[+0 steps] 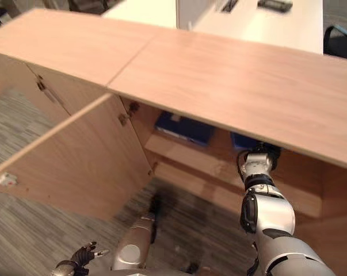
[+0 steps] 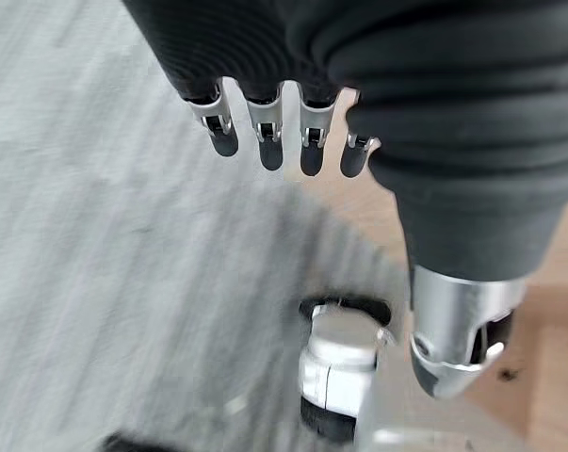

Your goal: Put the empty folder in the office cabinet

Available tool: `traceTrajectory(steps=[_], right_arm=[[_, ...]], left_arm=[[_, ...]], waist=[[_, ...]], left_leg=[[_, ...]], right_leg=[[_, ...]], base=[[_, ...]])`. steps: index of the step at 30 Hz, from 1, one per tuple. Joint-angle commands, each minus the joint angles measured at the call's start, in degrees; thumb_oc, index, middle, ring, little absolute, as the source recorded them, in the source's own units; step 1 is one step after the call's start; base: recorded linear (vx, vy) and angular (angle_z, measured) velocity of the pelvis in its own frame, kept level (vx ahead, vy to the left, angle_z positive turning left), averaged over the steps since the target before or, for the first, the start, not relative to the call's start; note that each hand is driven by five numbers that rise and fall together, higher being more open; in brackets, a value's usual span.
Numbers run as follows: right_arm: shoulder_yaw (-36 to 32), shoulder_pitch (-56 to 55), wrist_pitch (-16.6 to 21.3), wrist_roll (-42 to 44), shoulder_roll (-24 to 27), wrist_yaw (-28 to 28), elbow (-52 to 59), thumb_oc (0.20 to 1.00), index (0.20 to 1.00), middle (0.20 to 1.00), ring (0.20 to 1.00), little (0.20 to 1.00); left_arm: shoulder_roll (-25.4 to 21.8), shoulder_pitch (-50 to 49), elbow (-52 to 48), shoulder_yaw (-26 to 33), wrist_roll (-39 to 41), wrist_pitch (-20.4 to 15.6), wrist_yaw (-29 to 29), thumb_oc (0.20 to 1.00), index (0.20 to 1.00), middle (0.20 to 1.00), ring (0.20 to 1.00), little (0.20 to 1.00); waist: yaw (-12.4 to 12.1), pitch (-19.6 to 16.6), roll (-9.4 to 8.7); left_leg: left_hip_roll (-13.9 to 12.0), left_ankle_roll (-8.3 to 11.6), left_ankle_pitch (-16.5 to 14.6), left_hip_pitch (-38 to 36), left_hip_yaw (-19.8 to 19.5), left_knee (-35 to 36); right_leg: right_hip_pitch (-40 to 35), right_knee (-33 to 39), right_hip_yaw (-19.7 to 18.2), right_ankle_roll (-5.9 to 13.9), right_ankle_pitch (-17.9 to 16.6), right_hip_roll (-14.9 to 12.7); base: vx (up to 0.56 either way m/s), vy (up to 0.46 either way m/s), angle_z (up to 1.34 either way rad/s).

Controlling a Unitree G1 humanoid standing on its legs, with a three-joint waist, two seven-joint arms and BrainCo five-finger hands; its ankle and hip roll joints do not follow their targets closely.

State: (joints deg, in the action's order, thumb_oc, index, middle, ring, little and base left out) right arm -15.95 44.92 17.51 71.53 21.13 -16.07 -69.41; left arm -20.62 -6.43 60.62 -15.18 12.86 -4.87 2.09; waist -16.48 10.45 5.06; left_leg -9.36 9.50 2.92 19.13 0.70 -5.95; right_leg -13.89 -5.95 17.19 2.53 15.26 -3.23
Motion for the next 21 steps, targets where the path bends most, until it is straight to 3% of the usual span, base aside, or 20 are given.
traceTrajectory(steps=[1,6,9,10,12,14,15,16,17,21], right_arm=[[0.4,-1.7,1.8,0.8,5.0,2.2,4.2,0.2,0.2,0.2,0.2,0.2],[-0.5,-0.6,1.7,1.9,4.1,2.5,3.9,0.2,0.2,0.2,0.2,0.2],[-0.7,0.1,1.8,2.4,4.0,2.6,3.8,0.2,0.2,0.2,0.2,0.2],[-0.7,0.6,2.0,2.5,4.0,2.6,3.7,0.2,0.2,0.2,0.2,0.2],[-0.2,2.2,2.0,2.6,3.2,2.8,4.2,0.2,0.2,0.2,0.2,0.2],[0.3,3.6,1.8,2.5,2.5,2.9,4.3,0.2,0.2,0.2,0.2,0.2],[-0.2,3.8,1.9,2.6,2.4,2.9,4.0,0.2,0.2,0.2,0.2,0.2],[-0.2,3.8,1.9,2.6,2.4,2.9,4.0,0.2,0.2,0.2,0.2,0.2],[-0.5,3.4,2.1,2.6,2.7,2.8,3.5,0.2,0.2,0.2,0.2,0.2],[-0.9,3.0,2.7,2.8,3.3,2.5,3.4,0.2,0.2,0.2,0.2,0.2]], left_arm=[[-1.4,1.0,-0.7,0.4,-1.6,-1.8,-0.3,1.0,1.0,1.0,1.0,1.0],[-3.4,1.5,-1.8,1.3,-1.8,-2.2,-0.2,1.0,1.0,1.0,1.0,1.0],[-4.2,1.9,-2.3,1.7,-1.4,-2.3,-0.4,1.0,1.0,1.0,1.0,1.0],[-4.6,2.3,-2.7,1.8,-1.1,-2.3,-0.5,1.0,1.0,1.0,1.0,1.0],[-5.4,2.5,-3.8,1.8,-0.4,-2.5,-0.8,1.0,1.0,1.0,1.0,1.0],[-6.1,2.3,-4.8,2.1,0.0,-2.8,-1.1,1.0,1.0,1.0,1.0,1.0],[-6.3,2.1,-5.1,2.6,0.3,-2.8,-1.1,1.0,1.0,1.0,1.0,1.0],[-6.4,2.1,-5.1,2.6,0.4,-2.8,-1.1,1.0,1.0,1.0,1.0,1.0],[-6.6,1.8,-5.3,3.1,0.4,-2.7,-1.0,1.0,1.0,1.0,1.0,1.0],[-6.7,1.4,-4.7,3.4,-0.1,-2.8,-0.9,1.0,1.0,1.0,1.0,1.0]], waist=[[-0.4,-2.8,-2.64],[-1.2,-4.3,-5.26],[-1.2,-4.3,-5.74],[-1.1,-4.1,-5.73],[0.0,-2.6,-4.85],[1.0,-1.4,-2.81],[1.2,-1.1,-1.58],[1.3,-1.1,-1.6],[1.5,-0.9,-1.39],[2.0,-0.7,-0.83]], left_leg=[[-0.1,0.7,8.9,-3.3,1.9,3.5],[1.2,-1.6,5.2,-2.5,7.0,1.4],[1.5,-2.7,3.8,-2.6,8.0,1.3],[1.6,-3.27,3.1,-3.1,8.4,1.6],[1.7,-4.33,2.0,-4.2,8.7,1.4],[1.1,-5.36,1.0,-5.8,9.0,1.9],[0.9,-5.59,0.6,-7.3,9.3,2.9],[0.9,-5.59,0.6,-7.5,9.3,3.1],[1.4,-5.04,-0.4,-9.5,9.4,4.6],[1.1,-4.06,-1.2,-11.2,9.6,5.2]], right_leg=[[-4.8,9.1,-2.3,5.44,-1.9,-2.5],[-1.7,7.1,-2.1,9.27,-5.6,-7.1],[1.0,3.5,-2.3,10.29,-6.6,-8.1],[2.8,0.8,-2.1,10.8,-7.0,-8.4],[8.3,-6.6,-1.6,12.28,-11.3,-9.6],[13.1,-13.6,-0.8,12.47,-12.6,-9.5],[15.0,-13.2,0.8,12.47,-12.7,-10.5],[14.9,-13.1,0.9,12.47,-12.7,-10.5],[14.3,-7.4,3.1,11.9,-11.1,-12.5],[15.8,-0.5,4.5,11.82,-14.1,-14.9]], base=[[0.12,0.144,-0.47],[0.12,0.216,-0.22],[0.07,0.162,-0.47],[0.04,0.127,-0.22],[0.02,0.169,-0.12],[0.01,0.154,-0.1],[0.06,0.091,-0.15],[0.16,0.004,-0.28],[0.12,-0.069,-0.16],[0.1,-0.064,-0.09]])
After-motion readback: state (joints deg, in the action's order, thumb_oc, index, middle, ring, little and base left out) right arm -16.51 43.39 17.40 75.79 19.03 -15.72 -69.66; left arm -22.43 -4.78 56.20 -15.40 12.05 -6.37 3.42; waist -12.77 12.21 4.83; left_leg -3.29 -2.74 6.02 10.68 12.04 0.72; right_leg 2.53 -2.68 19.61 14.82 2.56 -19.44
